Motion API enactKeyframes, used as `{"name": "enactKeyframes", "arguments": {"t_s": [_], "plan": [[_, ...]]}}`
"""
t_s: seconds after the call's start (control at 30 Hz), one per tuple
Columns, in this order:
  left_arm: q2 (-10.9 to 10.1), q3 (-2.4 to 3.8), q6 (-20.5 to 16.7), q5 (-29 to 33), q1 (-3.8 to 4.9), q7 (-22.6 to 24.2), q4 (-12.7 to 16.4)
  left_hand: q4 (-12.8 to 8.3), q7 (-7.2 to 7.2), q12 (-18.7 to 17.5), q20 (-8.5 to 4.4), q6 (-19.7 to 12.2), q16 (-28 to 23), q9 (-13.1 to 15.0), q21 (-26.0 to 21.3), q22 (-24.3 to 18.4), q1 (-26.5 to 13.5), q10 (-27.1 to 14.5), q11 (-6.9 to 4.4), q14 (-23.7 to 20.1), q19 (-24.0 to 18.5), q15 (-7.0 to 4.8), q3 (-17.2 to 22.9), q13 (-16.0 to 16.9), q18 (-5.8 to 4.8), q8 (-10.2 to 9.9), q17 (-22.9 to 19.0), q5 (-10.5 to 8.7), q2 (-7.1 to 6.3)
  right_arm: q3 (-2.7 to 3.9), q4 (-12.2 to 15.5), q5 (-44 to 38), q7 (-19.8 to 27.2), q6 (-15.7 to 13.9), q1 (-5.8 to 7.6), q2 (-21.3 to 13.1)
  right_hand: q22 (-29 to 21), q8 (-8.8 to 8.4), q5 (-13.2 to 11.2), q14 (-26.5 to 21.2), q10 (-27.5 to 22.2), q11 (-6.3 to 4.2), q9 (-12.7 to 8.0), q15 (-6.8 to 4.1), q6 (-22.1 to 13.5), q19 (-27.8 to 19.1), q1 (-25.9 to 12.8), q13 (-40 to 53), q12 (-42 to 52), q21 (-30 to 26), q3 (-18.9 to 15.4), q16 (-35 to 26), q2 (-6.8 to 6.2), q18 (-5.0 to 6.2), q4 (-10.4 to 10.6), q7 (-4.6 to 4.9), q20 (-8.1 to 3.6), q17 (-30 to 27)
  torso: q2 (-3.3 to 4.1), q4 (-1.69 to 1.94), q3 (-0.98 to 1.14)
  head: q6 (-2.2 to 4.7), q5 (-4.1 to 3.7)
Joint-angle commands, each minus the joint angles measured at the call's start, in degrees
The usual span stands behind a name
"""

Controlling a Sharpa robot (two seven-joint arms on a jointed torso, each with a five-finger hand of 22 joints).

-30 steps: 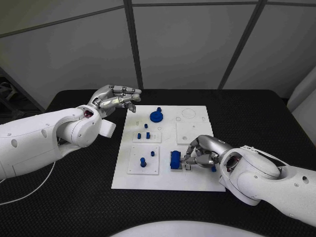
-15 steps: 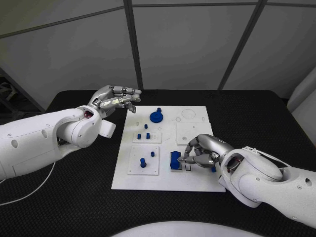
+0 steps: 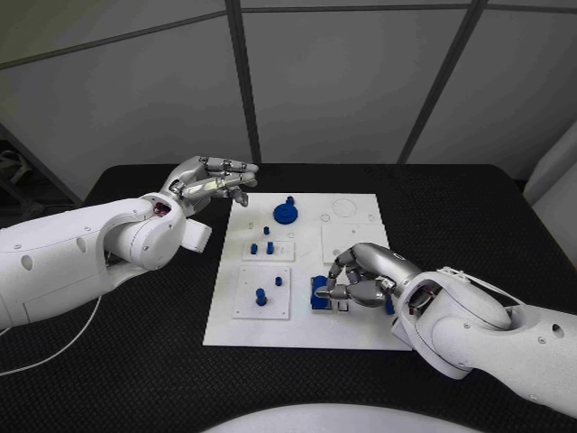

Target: Assemble the parts on the task board

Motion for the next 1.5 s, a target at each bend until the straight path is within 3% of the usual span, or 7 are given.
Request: {"name": "enactKeyframes", "arguments": {"t_s": [0.03,0.5,0.7,1.13,1.5], "plan": [[0.03,0.04,0.61,0.10,0.05,0.11,0.03,-0.15,-0.12,0.28,0.25,-0.36,-0.35,0.04,-0.31,-0.09,0.09,-0.42,-0.01,0.22,0.22,-0.02,-0.10,0.08,-0.07,0.10,-0.09,-0.05,0.64,0.00,-0.38,-0.05,0.63,1.54,0.06,0.58,12.15,0.00,-0.33,4.11,0.40,-0.09,0.08,-0.17,0.50,3.34,0.49,0.71,0.24,0.20,0.10,0.20,-0.31,-0.36,-0.50,0.07,-0.44,6.72,0.08,0.04,0.03,-0.07,0.15],[-0.08,0.04,0.58,0.10,0.04,0.05,0.08,-0.15,-0.12,0.28,0.25,-0.36,-0.35,0.04,-0.31,-0.09,0.09,-0.42,-0.01,0.22,0.22,-0.02,-0.10,0.08,-0.07,0.10,-0.09,-0.05,0.64,0.00,-1.29,-3.10,-1.71,4.03,0.06,1.60,12.22,0.28,-1.32,4.13,1.32,-0.46,0.20,-0.45,1.13,3.40,3.93,2.03,1.51,0.23,1.22,0.28,-0.42,-0.38,-2.59,-0.35,-0.65,6.90,-0.01,-0.03,0.01,-0.40,0.30],[-0.14,0.04,0.58,0.10,0.04,0.03,0.13,-0.15,-0.12,0.28,0.25,-0.36,-0.35,0.04,-0.31,-0.09,0.09,-0.42,-0.01,0.22,0.22,-0.02,-0.10,0.08,-0.07,0.10,-0.09,-0.05,0.64,0.00,-1.40,-5.85,-4.43,4.09,0.06,1.38,12.65,0.52,-4.63,4.17,2.52,-0.99,0.14,-0.89,2.09,3.78,7.14,3.72,3.24,0.57,3.16,0.39,1.08,-0.50,-4.28,-0.94,-1.06,7.11,-0.01,-0.03,0.02,-0.41,0.29],[-0.34,0.04,0.64,0.10,0.04,-0.06,0.19,-0.15,-0.12,0.28,0.25,-0.36,-0.35,0.04,-0.31,-0.09,0.09,-0.42,-0.01,0.22,0.22,-0.02,-0.10,0.08,-0.07,0.10,-0.09,-0.05,0.64,-0.01,-1.26,-7.41,-6.01,5.84,0.06,0.75,13.12,0.39,-4.47,4.23,3.21,-1.24,-0.07,-1.11,2.41,4.22,8.10,4.70,4.24,0.97,4.32,0.55,1.97,-0.65,-4.68,-1.23,-1.27,7.40,-0.03,-0.05,0.00,-0.36,0.32],[-0.45,0.04,0.70,0.10,0.04,-0.20,0.22,-0.15,-0.12,0.28,0.25,-0.36,-0.35,0.04,-0.31,-0.09,0.09,-0.42,-0.01,0.22,0.22,-0.02,-0.10,0.08,-0.07,0.10,-0.09,-0.05,0.64,-0.02,-1.17,-5.70,-3.78,6.94,0.06,0.47,12.90,0.59,-5.56,4.19,2.49,-0.75,0.02,-0.77,2.37,3.99,3.65,3.84,3.14,0.75,2.12,0.43,-1.07,-0.58,-2.44,-0.63,-1.13,7.23,0.00,0.00,0.01,-0.36,0.22]]}}
